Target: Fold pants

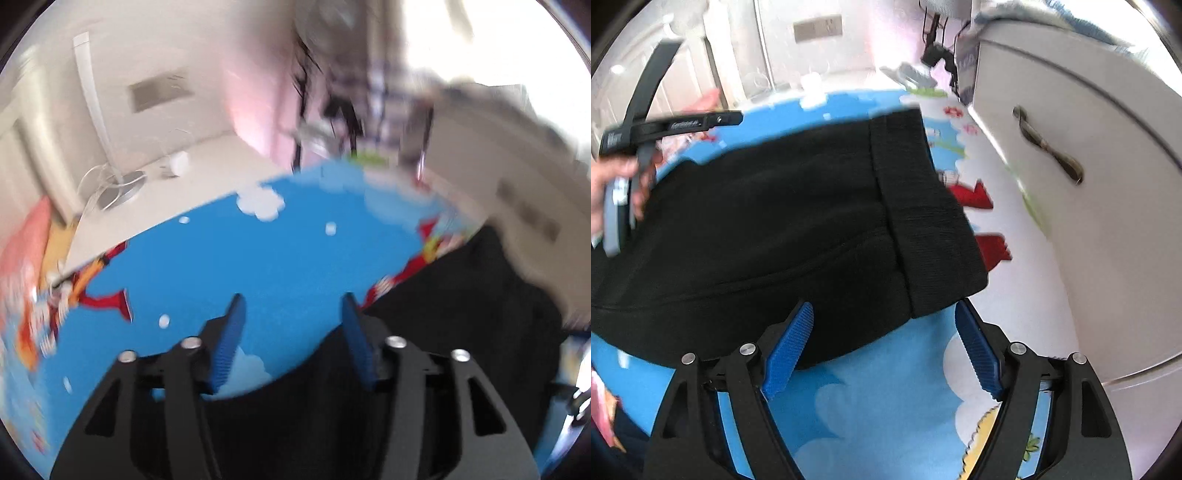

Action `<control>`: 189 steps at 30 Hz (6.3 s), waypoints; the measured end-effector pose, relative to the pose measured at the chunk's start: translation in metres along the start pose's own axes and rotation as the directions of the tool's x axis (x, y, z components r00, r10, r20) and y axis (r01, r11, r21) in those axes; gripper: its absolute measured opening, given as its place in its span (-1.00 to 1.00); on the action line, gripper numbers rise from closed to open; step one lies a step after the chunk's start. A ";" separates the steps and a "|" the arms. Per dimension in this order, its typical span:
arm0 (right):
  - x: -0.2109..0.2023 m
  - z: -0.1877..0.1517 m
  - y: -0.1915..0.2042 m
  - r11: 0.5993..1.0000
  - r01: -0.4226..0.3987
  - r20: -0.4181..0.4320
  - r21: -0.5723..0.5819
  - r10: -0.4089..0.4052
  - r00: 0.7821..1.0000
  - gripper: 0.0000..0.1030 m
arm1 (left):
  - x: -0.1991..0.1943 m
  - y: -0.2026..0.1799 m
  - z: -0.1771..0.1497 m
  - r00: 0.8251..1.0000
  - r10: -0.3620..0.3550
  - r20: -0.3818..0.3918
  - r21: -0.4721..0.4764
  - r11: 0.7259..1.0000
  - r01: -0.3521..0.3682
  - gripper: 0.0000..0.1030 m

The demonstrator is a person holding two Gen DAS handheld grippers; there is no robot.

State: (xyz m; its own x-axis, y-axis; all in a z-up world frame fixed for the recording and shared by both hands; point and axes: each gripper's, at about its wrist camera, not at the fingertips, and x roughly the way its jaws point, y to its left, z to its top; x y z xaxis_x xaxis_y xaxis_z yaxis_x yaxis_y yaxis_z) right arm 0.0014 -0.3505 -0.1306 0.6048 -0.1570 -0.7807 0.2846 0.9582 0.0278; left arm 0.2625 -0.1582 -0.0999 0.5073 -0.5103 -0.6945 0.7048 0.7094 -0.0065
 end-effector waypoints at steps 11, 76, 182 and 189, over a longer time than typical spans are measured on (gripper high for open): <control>0.026 0.037 0.010 0.987 0.150 0.049 -0.054 -0.148 0.988 0.60 | -0.019 -0.042 -0.070 0.991 -0.033 -0.126 -0.107 0.994 0.020 -0.42; 0.056 0.038 0.043 0.970 0.245 0.008 0.003 -0.245 0.970 0.92 | -0.192 0.133 -0.269 0.865 0.494 -0.092 -0.372 0.789 -0.490 0.45; 0.035 -0.044 0.464 0.757 -0.370 -0.097 -0.539 0.381 0.919 0.92 | -0.301 0.228 -0.362 0.698 0.683 -0.213 -0.644 0.440 -0.626 0.46; 0.035 -0.045 0.463 0.756 -0.371 -0.097 -0.539 0.382 0.919 0.92 | -0.325 0.255 -0.390 0.718 0.658 -0.228 -0.796 0.298 -0.526 0.34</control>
State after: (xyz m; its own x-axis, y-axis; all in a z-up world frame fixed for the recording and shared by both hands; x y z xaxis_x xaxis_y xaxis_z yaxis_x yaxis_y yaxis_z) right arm 0.1210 0.0985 -0.1729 0.5926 0.2448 -0.7674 -0.4100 0.9117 -0.0257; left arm 0.0839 0.3784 -0.1566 0.7150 0.2115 -0.6664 -0.4516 0.8673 -0.2093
